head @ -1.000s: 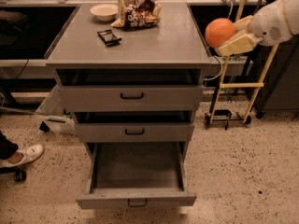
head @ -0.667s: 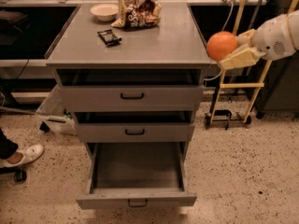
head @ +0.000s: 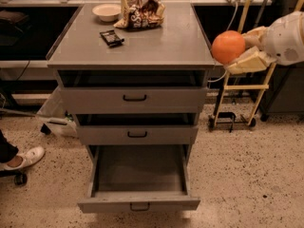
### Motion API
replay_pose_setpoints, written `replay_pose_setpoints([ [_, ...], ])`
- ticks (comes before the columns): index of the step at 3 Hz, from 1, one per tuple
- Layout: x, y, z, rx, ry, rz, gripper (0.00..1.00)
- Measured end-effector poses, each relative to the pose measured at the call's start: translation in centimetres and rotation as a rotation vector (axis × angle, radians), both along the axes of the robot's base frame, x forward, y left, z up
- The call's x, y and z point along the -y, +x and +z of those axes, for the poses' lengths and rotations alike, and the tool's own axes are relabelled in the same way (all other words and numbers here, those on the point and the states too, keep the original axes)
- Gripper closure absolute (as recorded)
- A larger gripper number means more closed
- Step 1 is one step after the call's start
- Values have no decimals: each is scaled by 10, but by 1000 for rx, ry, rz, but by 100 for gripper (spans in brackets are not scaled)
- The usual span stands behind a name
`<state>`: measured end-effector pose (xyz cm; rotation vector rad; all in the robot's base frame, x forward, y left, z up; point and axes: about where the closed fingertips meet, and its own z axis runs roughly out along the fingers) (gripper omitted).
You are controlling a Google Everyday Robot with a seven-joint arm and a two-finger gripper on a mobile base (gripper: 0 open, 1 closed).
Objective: Place orange into bottom drawer
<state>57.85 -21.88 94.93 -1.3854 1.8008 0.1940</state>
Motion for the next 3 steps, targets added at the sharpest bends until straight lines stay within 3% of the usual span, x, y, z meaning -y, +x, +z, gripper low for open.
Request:
replay_pose_setpoints([
  [1, -16, -40, 24, 182, -125, -5, 100],
  [2, -15, -50, 7, 196, -125, -44, 100],
  [3, -14, -50, 7, 195, -124, -44, 100],
])
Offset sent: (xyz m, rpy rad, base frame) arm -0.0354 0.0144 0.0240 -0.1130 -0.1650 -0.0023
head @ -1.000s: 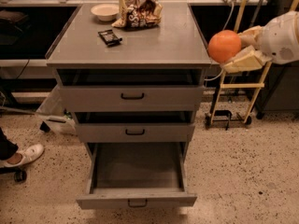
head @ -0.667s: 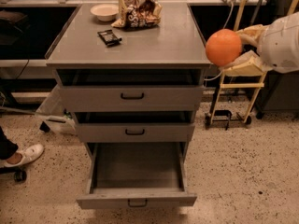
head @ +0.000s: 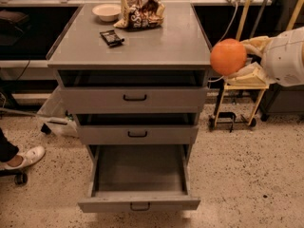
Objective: Place orange into bottom drawer
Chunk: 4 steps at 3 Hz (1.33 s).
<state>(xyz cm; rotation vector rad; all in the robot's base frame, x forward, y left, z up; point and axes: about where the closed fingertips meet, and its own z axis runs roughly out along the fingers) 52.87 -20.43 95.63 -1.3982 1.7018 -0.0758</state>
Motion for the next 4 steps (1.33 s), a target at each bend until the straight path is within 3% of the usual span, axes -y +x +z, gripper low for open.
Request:
replay_pose_setpoints([
  [1, -2, 13, -26, -11, 5, -17, 100],
  [2, -32, 32, -111, -63, 5, 15, 100],
  [3, -72, 39, -210, -114, -37, 44, 100],
  [4, -97, 44, -289, -165, -79, 49, 100],
])
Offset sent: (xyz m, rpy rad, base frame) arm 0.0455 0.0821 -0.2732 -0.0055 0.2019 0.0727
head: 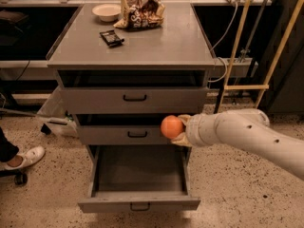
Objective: Place orange into bottom drawer
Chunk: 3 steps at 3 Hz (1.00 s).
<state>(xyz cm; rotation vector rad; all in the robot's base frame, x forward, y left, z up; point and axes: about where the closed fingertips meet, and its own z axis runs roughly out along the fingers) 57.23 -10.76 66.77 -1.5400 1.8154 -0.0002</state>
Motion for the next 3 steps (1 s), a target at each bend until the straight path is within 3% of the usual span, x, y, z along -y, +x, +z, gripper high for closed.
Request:
replay_pose_setpoints([
  [2, -8, 9, -23, -14, 11, -10, 100],
  [3, -7, 23, -86, -54, 30, -49, 100],
])
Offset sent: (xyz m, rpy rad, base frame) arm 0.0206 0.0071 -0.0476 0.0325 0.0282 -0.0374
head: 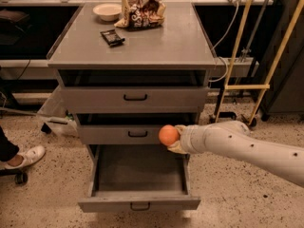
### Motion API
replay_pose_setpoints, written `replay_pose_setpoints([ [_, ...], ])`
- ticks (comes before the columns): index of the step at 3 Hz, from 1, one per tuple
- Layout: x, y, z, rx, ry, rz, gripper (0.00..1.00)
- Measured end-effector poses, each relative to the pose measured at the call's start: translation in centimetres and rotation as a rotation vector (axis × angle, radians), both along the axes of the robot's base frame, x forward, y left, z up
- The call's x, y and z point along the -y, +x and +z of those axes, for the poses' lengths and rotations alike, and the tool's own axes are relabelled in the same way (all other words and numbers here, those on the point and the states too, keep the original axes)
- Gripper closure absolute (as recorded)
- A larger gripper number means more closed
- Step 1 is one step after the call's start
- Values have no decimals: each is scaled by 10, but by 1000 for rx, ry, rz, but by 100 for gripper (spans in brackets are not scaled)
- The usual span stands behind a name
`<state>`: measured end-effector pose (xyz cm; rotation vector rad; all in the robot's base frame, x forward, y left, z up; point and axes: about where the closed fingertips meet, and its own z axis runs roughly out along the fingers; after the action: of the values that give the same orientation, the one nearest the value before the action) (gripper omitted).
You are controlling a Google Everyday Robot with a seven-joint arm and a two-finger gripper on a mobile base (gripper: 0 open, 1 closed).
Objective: Place orange into bottom drawer
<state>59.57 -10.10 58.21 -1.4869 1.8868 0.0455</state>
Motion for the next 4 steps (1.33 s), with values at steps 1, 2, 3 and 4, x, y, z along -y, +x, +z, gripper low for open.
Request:
replay_pose_setpoints([
  [1, 8, 13, -75, -37, -8, -42, 100],
  [2, 30, 22, -138, -87, -67, -82, 100],
  [3, 29, 22, -138, -87, -67, -82, 100],
  [4, 20, 22, -172, -132, -37, -69, 100],
])
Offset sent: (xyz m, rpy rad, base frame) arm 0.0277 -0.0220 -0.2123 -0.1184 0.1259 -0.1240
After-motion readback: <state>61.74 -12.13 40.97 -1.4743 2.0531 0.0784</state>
